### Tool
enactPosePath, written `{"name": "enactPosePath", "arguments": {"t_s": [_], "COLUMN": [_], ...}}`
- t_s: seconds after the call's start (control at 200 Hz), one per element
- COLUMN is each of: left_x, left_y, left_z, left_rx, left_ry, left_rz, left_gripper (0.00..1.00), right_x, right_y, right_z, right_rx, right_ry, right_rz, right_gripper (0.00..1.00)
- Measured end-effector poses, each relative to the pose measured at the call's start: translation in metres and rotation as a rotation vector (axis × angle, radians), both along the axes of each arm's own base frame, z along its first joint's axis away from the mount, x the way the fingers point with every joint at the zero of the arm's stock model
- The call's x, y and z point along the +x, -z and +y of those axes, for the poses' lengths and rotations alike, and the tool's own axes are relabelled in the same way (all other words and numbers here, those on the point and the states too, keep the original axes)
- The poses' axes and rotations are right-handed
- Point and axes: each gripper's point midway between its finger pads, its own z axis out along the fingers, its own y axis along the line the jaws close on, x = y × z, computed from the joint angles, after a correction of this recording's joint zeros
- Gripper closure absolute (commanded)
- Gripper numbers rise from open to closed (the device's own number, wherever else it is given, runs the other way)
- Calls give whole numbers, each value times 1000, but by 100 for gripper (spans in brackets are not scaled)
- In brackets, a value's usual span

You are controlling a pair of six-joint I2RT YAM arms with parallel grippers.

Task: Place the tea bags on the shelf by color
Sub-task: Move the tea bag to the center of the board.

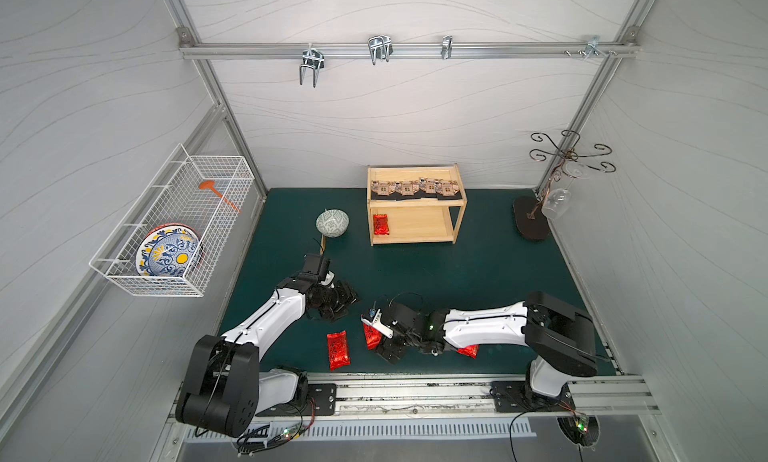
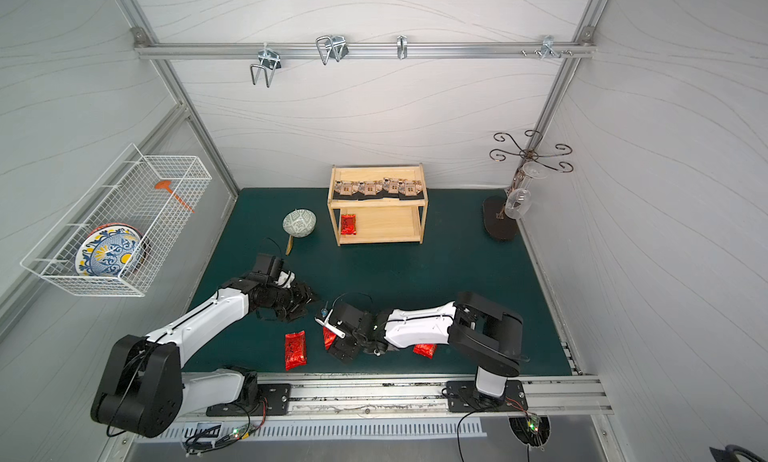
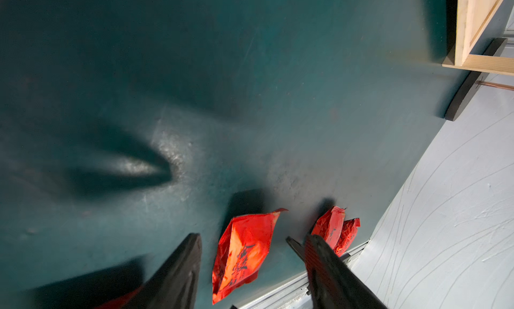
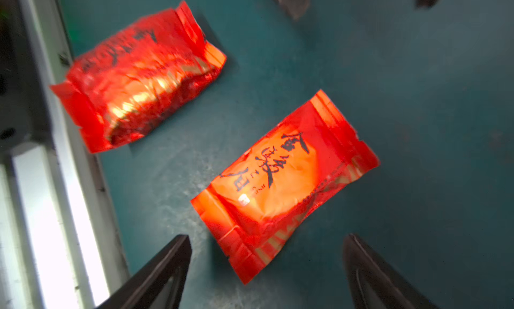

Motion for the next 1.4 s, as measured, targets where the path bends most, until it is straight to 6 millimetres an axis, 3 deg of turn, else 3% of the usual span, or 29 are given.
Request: {"name": "enactPosePath", "arguments": {"t_s": [0.11, 0.465, 0.7, 0.81, 0.99, 1.05, 1.2, 1.401], "left_x": [5, 20, 23, 21, 28, 29, 30, 36], "left_y": [3, 15, 18, 19, 6, 6, 13, 20], "left_z": [1, -4, -2, 9, 23, 24, 24, 16], "left_rx": [-9, -68, -81, -81, -62, -57, -59, -109], "left_ry": [-10, -34, -52, -91, -140, -143, -142, -134], "left_rz": [0, 19, 14, 11, -48, -50, -30, -26], "left_gripper": [35, 37, 42, 43, 43, 44, 46, 48], "right_x": [6, 60, 82, 80, 72, 69, 63, 57], "right_y": [11, 7, 6, -2, -30, -34, -32, -12], "right_z": [-4, -8, -18, -23, -5, 2, 18, 20], "right_rx": [-22, 14, 33, 71, 210, 239, 268, 237], "right_ry": [15, 136, 205, 222, 203, 190, 155, 138], "right_rz": [23, 44, 74, 99, 151, 170, 201, 238], "right_gripper": [10, 12, 17, 28, 64, 72, 76, 77]}}
